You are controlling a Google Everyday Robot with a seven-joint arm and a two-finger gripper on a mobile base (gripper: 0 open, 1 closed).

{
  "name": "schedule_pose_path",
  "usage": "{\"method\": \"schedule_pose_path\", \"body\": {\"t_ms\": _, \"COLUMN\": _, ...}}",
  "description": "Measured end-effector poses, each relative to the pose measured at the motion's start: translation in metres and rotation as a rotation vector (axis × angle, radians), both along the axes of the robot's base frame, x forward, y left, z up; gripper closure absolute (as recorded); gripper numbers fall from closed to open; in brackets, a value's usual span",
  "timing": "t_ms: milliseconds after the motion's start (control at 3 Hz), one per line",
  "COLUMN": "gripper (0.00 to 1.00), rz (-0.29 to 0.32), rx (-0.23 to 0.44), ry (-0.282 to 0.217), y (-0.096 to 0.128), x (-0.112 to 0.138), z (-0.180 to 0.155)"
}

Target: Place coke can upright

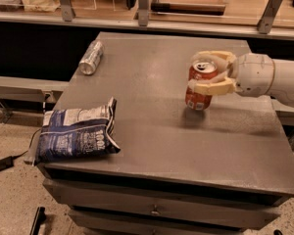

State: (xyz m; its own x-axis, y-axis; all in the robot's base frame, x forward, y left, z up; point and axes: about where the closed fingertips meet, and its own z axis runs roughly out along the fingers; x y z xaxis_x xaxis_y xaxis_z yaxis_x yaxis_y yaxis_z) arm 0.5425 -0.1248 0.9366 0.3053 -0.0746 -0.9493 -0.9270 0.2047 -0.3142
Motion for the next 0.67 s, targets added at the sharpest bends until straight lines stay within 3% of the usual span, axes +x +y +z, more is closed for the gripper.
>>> {"method": "schedule_pose_path", "body": {"t_ms": 333, "gripper": 0.75, "rz": 0.017, "rx": 0.012, "ry": -0.018, "y": 0.0042, "x": -0.0028, "z": -0.0043}}
{"method": "schedule_pose_path", "body": {"t_ms": 667, "gripper": 0.43, "rz": 0.036, "rx": -0.002, "ry": -0.084, "y": 0.0083, "x": -0.0064, "z": -0.0084}}
